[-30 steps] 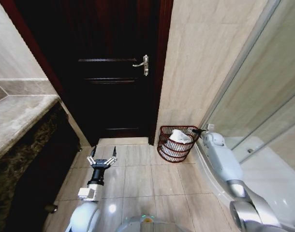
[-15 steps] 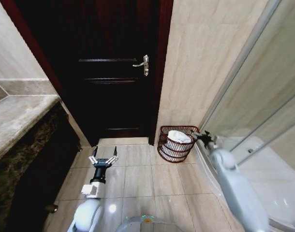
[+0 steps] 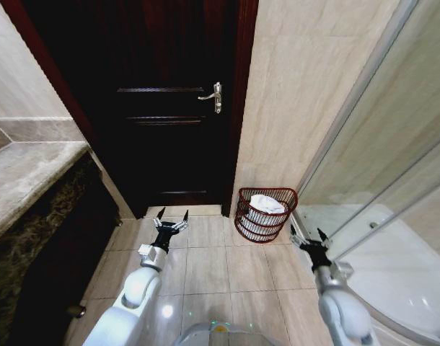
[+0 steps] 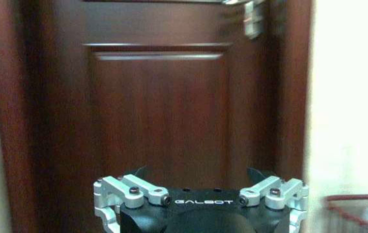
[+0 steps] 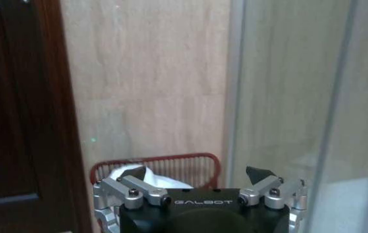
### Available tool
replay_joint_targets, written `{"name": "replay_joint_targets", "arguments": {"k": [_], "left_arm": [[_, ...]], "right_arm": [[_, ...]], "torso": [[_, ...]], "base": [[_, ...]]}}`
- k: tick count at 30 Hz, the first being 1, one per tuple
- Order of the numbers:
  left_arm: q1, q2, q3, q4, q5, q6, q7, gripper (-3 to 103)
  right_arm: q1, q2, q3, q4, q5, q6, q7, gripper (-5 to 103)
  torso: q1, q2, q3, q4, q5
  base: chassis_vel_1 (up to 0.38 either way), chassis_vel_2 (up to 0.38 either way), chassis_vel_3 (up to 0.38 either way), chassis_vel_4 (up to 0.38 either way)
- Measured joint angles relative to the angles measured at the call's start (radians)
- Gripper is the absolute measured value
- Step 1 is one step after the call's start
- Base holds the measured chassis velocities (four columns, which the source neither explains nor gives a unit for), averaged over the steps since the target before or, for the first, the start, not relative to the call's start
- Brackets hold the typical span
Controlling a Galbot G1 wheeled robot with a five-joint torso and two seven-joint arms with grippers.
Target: Discard the used towel into the hamper.
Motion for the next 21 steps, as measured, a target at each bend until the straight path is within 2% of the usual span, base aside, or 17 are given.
{"name": "replay_joint_targets", "arguments": {"k": [2, 8, 16, 21], "left_arm": [[0.016, -0.022, -0.014, 0.006, 0.036, 0.001, -0.036, 100], [0.076, -0.047, -0.022, 0.0, 0.057, -0.069, -0.045, 100], [0.143, -0.037, -0.059, -0.036, 0.05, -0.126, -0.041, 100], [0.146, -0.034, -0.063, -0.036, 0.05, -0.145, -0.029, 100]], "right_arm": [[-0.039, 0.014, 0.039, -0.002, -0.001, 0.04, -0.035, 100], [-0.076, 0.006, 0.055, 0.004, 0.01, 0.091, -0.045, 100], [-0.073, 0.015, 0.024, 0.01, -0.001, 0.109, -0.045, 100], [-0.07, 0.016, 0.011, 0.013, -0.01, 0.109, -0.044, 100]], "torso": [[0.0, 0.0, 0.0, 0.0, -0.0003], [0.0, 0.0, 0.0, 0.0001, -0.0002], [0.0, 0.0, 0.0, 0.0001, 0.0], [0.0, 0.0, 0.0, -0.0001, -0.0001]], "base": [[0.0, 0.0, 0.0, 0.0], [0.0, 0.0, 0.0, 0.0], [-0.004, 0.006, 0.006, -0.004], [-0.059, 0.057, 0.062, -0.05]]}}
